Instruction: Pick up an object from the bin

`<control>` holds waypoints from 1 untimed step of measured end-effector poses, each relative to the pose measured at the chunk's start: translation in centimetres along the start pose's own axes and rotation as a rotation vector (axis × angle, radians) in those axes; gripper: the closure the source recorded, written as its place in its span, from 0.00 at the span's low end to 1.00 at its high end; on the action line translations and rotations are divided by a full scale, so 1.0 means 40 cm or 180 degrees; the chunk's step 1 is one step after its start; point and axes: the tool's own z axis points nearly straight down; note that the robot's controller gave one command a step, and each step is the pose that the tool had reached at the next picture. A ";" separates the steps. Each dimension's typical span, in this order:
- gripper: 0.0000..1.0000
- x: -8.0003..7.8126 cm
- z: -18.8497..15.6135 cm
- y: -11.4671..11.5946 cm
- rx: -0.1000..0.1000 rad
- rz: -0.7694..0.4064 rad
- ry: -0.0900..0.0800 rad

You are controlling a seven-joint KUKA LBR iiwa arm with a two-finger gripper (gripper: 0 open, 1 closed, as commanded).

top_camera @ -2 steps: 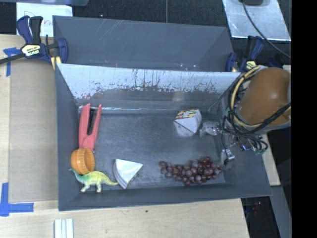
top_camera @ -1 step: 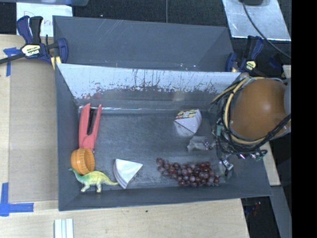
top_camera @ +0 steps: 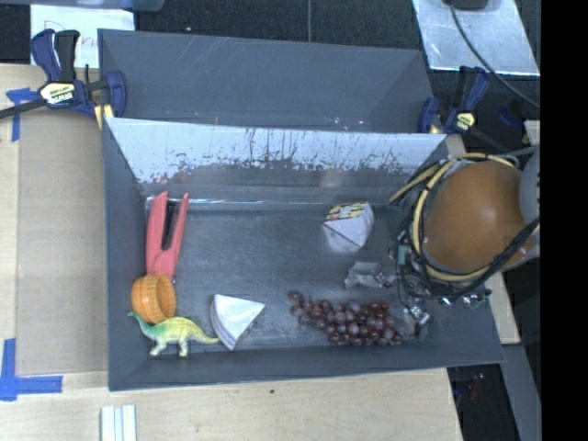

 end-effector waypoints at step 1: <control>1.00 -0.015 0.029 0.042 -0.0018 -0.0010 0.0012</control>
Offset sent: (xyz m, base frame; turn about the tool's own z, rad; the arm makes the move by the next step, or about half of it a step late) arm 0.0000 0.0000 0.0000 0.0000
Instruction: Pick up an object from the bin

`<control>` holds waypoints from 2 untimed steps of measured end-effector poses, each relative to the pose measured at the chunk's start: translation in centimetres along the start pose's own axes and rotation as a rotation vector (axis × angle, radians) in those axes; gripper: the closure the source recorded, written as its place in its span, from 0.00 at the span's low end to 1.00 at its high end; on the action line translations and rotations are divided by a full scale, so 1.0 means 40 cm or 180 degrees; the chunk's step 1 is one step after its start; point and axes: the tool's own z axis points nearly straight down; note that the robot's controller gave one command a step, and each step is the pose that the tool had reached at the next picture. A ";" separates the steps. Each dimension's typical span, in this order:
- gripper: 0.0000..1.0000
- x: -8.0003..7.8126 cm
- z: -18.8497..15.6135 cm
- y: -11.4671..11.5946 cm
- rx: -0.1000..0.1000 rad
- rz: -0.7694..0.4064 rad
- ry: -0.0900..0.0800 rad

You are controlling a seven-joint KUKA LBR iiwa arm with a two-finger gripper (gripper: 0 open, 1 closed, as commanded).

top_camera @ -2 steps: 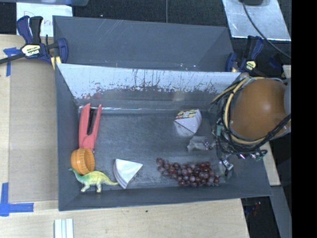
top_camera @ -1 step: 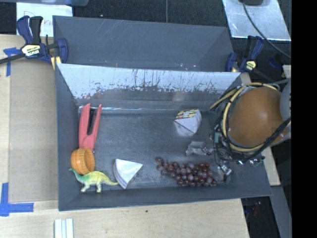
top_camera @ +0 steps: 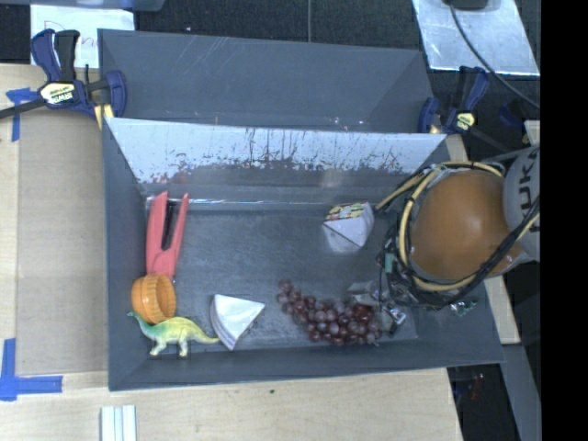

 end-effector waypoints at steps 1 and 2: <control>1.00 0.000 0.000 0.000 0.0000 -0.0001 0.0000; 1.00 0.002 -0.031 0.004 -0.0012 -0.0001 0.0006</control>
Offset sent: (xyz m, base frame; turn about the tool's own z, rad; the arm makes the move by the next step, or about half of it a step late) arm 0.0000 0.0001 0.0459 -0.0001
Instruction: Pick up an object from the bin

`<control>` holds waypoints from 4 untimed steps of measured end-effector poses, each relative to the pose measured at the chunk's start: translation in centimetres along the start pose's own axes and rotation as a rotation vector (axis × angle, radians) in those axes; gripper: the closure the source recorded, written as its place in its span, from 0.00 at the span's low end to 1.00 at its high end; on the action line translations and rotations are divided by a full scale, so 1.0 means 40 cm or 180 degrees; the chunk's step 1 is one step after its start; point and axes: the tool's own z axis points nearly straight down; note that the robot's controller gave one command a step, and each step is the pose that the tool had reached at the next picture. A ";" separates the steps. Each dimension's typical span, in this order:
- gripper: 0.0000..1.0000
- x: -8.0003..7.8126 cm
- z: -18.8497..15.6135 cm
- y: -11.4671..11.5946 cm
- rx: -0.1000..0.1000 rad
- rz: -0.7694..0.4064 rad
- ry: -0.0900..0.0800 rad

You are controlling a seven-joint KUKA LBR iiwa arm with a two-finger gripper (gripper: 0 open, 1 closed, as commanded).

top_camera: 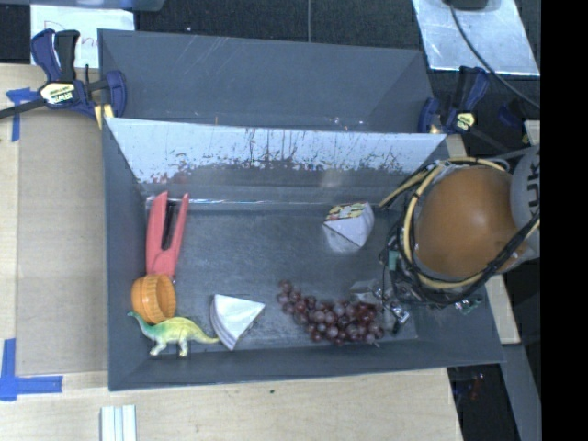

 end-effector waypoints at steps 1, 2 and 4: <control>1.00 -0.003 -0.047 -0.003 0.0015 0.0003 -0.0016; 1.00 -0.004 -0.059 -0.004 0.0020 0.0004 -0.0023; 1.00 -0.002 -0.093 0.000 0.0004 0.0005 -0.0012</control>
Offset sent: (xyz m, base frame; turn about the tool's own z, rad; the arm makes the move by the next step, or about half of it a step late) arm 0.0011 -0.0001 0.0231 0.0006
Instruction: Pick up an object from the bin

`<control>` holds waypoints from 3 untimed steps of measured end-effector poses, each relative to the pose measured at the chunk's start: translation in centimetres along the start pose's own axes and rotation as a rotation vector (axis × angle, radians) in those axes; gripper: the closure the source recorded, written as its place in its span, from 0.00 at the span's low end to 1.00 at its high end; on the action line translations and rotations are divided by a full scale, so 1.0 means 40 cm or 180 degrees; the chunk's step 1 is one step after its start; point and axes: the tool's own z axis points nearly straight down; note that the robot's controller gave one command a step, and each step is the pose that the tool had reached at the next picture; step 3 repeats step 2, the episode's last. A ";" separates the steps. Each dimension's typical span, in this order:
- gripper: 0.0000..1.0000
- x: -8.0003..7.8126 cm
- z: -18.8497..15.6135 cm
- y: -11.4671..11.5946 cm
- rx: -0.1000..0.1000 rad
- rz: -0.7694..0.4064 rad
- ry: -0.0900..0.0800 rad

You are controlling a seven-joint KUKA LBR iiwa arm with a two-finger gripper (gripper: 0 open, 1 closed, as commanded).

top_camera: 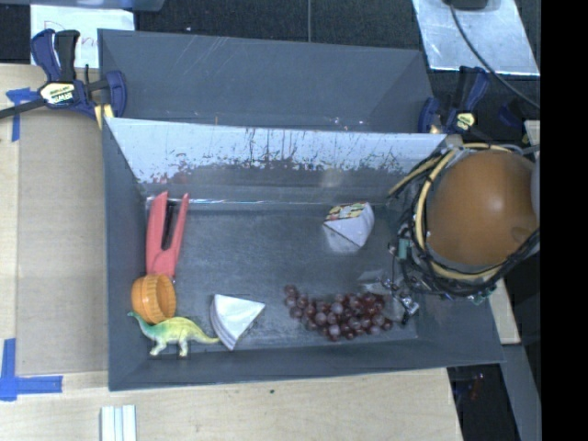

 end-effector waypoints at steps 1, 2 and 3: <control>1.00 -0.001 -0.072 -0.001 0.0001 0.0006 -0.0003; 1.00 -0.004 -0.132 -0.004 0.0017 0.0010 -0.0016; 1.00 -0.004 -0.132 -0.004 0.0017 0.0010 -0.0016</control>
Offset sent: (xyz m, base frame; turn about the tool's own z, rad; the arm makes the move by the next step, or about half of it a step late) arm 0.0003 0.0000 0.0474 0.0013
